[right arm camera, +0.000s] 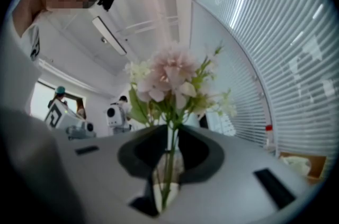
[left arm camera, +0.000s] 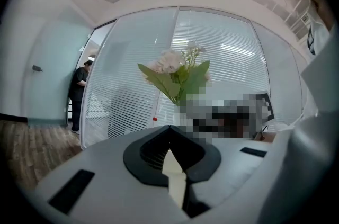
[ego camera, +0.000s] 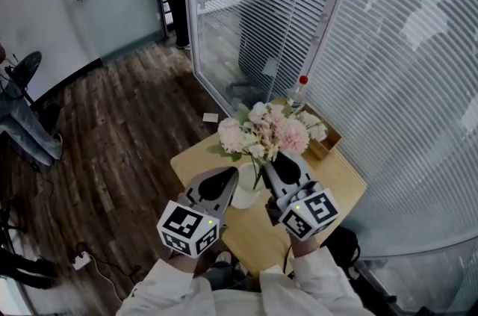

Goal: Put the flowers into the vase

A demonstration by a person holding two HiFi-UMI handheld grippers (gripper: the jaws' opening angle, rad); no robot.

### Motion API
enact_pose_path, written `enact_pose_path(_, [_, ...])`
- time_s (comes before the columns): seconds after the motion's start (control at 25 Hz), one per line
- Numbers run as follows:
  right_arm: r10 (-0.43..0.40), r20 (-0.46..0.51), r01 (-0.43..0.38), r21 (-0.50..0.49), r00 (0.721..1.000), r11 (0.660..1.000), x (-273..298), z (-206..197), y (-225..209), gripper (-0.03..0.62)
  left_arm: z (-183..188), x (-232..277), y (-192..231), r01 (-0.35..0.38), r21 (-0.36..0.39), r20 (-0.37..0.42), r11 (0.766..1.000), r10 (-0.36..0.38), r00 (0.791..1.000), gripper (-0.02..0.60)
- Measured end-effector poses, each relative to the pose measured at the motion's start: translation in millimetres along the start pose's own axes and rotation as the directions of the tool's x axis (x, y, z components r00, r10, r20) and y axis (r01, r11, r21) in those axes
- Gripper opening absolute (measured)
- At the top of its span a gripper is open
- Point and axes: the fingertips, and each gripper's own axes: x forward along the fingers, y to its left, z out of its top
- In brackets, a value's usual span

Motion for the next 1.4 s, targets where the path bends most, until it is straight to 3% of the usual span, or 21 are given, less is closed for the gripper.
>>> enact_pose_path(0.84, [-0.048, -0.193, 0.05, 0.005, 0.98, 0.999, -28, -62, 12, 0.064, -42, -13, -16, 0.012, -0.059, -0.087, 0.998, -0.017, 0.996, 0.009])
enact_pose_path(1.4, [-0.091, -0.211, 0.094, 0.005, 0.973, 0.996, -40, -68, 7, 0.066, -50, -17, -21, 0.013, -0.068, -0.098, 0.998, -0.02, 0.995, 0.009])
